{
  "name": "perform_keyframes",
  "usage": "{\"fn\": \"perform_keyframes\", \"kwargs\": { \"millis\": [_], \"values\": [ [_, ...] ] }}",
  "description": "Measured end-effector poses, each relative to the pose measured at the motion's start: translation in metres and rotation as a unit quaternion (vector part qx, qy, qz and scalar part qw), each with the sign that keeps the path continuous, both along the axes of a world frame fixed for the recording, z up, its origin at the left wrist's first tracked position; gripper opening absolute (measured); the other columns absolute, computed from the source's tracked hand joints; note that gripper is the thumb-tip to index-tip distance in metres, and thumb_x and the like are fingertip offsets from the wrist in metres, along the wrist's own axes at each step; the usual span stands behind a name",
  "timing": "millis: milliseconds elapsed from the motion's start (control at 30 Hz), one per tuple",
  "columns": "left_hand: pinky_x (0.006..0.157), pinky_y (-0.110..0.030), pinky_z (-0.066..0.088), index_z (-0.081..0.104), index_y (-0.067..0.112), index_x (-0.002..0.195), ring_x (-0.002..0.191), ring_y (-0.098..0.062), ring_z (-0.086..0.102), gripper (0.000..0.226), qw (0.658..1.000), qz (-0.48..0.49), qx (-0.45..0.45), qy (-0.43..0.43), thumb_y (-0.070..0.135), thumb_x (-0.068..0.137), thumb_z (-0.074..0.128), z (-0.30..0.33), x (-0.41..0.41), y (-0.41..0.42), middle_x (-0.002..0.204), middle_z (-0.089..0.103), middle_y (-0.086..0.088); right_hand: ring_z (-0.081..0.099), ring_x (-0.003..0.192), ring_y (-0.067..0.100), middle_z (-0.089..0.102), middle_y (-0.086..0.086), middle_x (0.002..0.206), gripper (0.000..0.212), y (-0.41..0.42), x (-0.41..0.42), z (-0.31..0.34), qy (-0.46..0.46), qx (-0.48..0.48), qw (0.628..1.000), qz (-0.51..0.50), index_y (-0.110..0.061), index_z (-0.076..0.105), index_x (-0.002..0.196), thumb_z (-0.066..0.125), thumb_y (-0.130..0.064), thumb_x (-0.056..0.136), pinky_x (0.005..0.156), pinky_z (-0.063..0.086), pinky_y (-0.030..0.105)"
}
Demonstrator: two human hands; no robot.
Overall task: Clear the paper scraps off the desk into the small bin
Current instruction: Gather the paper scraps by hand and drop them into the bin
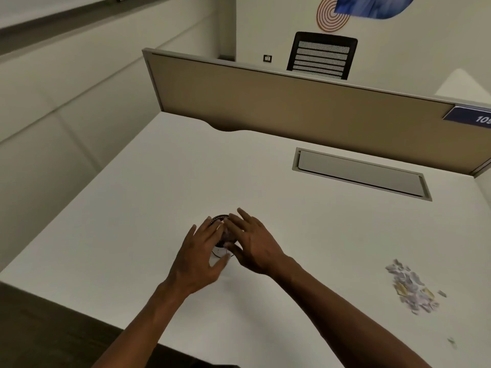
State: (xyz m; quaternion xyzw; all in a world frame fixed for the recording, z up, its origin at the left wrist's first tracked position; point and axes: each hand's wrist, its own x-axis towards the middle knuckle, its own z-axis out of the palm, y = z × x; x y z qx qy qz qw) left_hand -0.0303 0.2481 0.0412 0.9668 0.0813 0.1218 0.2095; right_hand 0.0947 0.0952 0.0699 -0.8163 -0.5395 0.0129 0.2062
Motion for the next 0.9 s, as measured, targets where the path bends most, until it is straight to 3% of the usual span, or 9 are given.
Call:
{"fn": "perform_keyframes", "kwargs": {
  "millis": [100, 233, 400, 533, 600, 733, 900],
  "values": [
    [0.126, -0.051, 0.015, 0.024, 0.026, 0.158, 0.156, -0.013, 0.007, 0.082, 0.997, -0.013, 0.069, 0.043, 0.069, 0.09, 0.044, -0.013, -0.005, 0.0, 0.165, 0.025, 0.009, 0.005, 0.156, 0.031, 0.025, 0.008, 0.166, 0.063, -0.005, -0.007, -0.017, -0.021, -0.082, 0.996, 0.017, -0.018, 0.02, 0.159, 0.037, -0.046, 0.105, 0.124, 0.012, 0.05],
    [0.126, -0.052, 0.013, 0.031, 0.022, 0.156, 0.156, -0.015, 0.01, 0.085, 0.996, 0.0, 0.077, 0.044, 0.075, 0.089, 0.038, -0.016, -0.005, 0.001, 0.164, 0.03, 0.006, -0.002, 0.156, 0.032, 0.019, 0.007, 0.167, 0.063, 0.001, -0.01, -0.022, -0.02, -0.114, 0.993, 0.015, -0.02, 0.012, 0.16, 0.029, -0.047, 0.106, 0.126, 0.008, 0.053],
    [0.124, -0.051, 0.023, 0.042, 0.019, 0.15, 0.154, -0.019, 0.021, 0.079, 0.999, 0.02, 0.03, 0.0, 0.068, 0.089, 0.048, -0.014, -0.007, -0.004, 0.158, 0.042, 0.002, 0.001, 0.157, 0.024, 0.015, 0.005, 0.169, 0.06, -0.008, -0.014, -0.022, 0.038, -0.044, 0.998, -0.004, -0.023, 0.015, 0.16, 0.031, -0.046, 0.107, 0.127, 0.011, 0.044],
    [0.116, -0.045, 0.04, 0.053, 0.016, 0.141, 0.145, -0.022, 0.039, 0.07, 0.994, 0.051, -0.008, -0.094, 0.06, 0.087, 0.061, -0.01, -0.007, -0.016, 0.147, 0.054, -0.003, 0.022, 0.154, 0.019, 0.03, 0.003, 0.164, 0.059, -0.036, -0.019, -0.026, 0.086, 0.048, 0.991, -0.094, -0.021, 0.031, 0.156, 0.041, -0.047, 0.105, 0.124, 0.028, 0.04],
    [0.116, -0.039, 0.04, 0.053, 0.016, 0.141, 0.146, -0.02, 0.038, 0.068, 0.991, 0.048, -0.033, -0.119, 0.057, 0.087, 0.063, -0.007, -0.003, -0.03, 0.148, 0.053, -0.002, 0.028, 0.152, 0.018, 0.035, 0.001, 0.162, 0.058, -0.056, -0.018, -0.032, 0.105, 0.066, 0.981, -0.152, -0.022, 0.037, 0.154, 0.047, -0.047, 0.103, 0.122, 0.032, 0.038],
    [0.119, -0.035, 0.032, 0.05, 0.018, 0.145, 0.152, -0.014, 0.026, 0.068, 0.994, -0.005, -0.051, -0.101, 0.057, 0.09, 0.061, -0.011, 0.011, -0.067, 0.153, 0.048, 0.001, 0.023, 0.153, 0.016, 0.032, -0.003, 0.163, 0.06, -0.097, -0.014, -0.045, 0.113, 0.05, 0.964, -0.235, -0.026, 0.035, 0.154, 0.047, -0.051, 0.101, 0.122, 0.031, 0.039],
    [0.123, -0.039, 0.028, 0.041, 0.022, 0.152, 0.154, -0.013, 0.021, 0.072, 0.996, -0.057, -0.052, -0.045, 0.062, 0.092, 0.053, -0.028, 0.031, -0.113, 0.159, 0.04, 0.003, 0.007, 0.157, 0.022, 0.018, 0.005, 0.168, 0.068, -0.149, -0.01, -0.059, 0.065, -0.004, 0.949, -0.307, -0.021, 0.029, 0.157, 0.047, -0.052, 0.1, 0.125, 0.021, 0.042]
  ]
}}
